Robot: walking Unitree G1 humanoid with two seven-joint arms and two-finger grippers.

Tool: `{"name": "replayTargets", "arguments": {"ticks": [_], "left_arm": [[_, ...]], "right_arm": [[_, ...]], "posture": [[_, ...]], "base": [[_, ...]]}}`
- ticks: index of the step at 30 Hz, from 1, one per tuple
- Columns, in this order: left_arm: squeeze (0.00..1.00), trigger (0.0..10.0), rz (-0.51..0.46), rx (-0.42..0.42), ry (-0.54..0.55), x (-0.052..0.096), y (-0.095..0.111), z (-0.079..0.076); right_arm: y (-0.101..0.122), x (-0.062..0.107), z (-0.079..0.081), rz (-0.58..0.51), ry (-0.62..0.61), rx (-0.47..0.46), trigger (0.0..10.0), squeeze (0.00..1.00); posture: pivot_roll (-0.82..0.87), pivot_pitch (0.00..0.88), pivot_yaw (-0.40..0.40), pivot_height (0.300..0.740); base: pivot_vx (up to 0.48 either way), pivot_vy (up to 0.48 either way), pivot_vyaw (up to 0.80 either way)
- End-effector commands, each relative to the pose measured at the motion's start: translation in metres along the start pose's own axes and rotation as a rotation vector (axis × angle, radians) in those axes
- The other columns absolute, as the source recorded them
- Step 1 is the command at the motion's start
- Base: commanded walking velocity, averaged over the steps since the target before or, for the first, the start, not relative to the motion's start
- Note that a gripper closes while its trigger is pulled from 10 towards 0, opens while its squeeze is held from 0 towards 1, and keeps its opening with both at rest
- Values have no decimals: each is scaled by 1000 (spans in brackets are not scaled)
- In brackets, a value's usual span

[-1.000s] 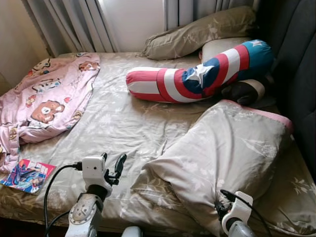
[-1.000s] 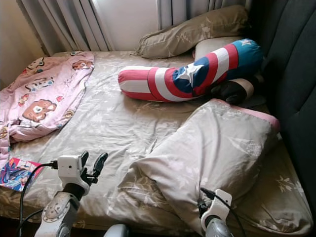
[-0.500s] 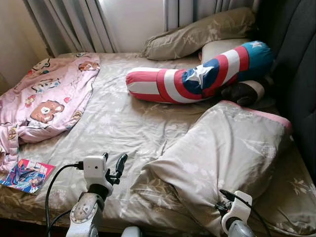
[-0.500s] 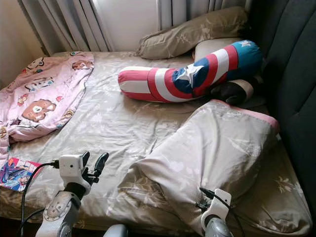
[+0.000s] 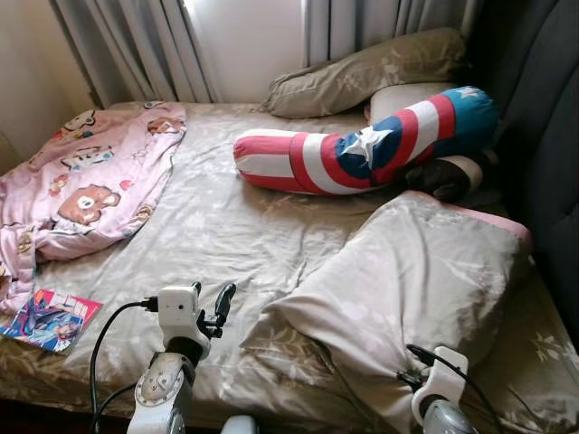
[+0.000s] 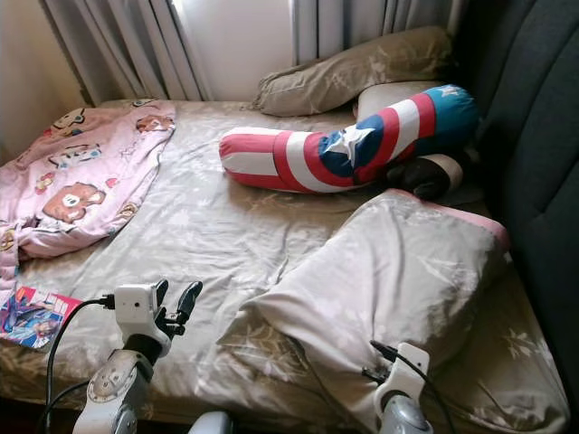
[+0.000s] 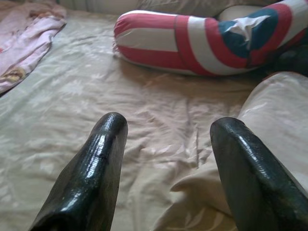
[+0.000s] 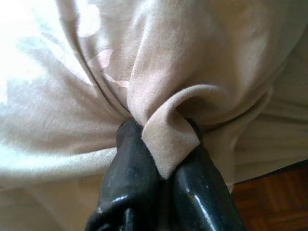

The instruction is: Clean up the room

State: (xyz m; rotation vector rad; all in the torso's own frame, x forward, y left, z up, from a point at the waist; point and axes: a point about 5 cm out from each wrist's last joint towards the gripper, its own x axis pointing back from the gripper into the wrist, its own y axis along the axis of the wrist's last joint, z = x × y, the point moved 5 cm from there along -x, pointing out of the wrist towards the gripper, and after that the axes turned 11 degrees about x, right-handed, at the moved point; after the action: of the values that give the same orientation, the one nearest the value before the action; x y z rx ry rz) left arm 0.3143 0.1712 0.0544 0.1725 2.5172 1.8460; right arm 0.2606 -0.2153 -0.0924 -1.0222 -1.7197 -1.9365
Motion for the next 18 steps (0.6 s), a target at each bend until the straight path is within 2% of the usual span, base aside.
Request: {"name": "replayTargets", "arguments": {"ticks": [1,2,6,7,9,10,11,12,13,16,17,18], "left_arm": [[0,10000,-23,3,16,-3,4,3],[0,10000,-23,3,16,-3,4,3],[0,10000,-27,6,22,-5,3,4],[0,10000,-27,6,22,-5,3,4],[0,10000,-29,9,25,-6,2,4],[0,10000,-29,9,25,-6,2,4],[0,10000,-31,10,25,-7,2,4],[0,10000,-32,11,27,-7,1,5],[0,10000,-32,11,27,-7,1,5],[0,10000,-35,14,30,-8,1,6],[0,10000,-35,14,30,-8,1,6],[0,10000,-36,13,31,-8,1,6]], "right_arm": [[31,-1,-38,-104,-150,-3,0,0],[31,-1,-38,-104,-150,-3,0,0],[68,5,-77,-221,-301,26,0,0],[68,5,-77,-221,-301,26,0,0],[85,10,-95,-270,-363,35,0,0],[85,10,-95,-270,-363,35,0,0],[94,14,-108,-288,-405,33,0,0],[109,21,-132,-318,-480,34,0,0],[109,21,-132,-318,-480,34,0,0],[125,37,-171,-343,-603,25,0,0],[125,37,-171,-343,-603,25,0,0],[131,50,-199,-342,-693,27,0,0]], "posture": [[52,0,31,660],[52,0,31,660],[29,0,22,660],[29,0,22,660],[15,0,18,660],[15,0,18,660],[7,0,16,660],[3,0,13,660],[3,0,13,660],[-4,0,15,660],[-4,0,15,660],[-10,0,15,660]], "base": [[0,0,0],[0,0,0],[0,0,0],[0,0,0],[0,0,0],[0,0,0],[0,0,0],[0,0,0],[0,0,0],[0,0,0],[0,0,0],[0,0,0]]}}
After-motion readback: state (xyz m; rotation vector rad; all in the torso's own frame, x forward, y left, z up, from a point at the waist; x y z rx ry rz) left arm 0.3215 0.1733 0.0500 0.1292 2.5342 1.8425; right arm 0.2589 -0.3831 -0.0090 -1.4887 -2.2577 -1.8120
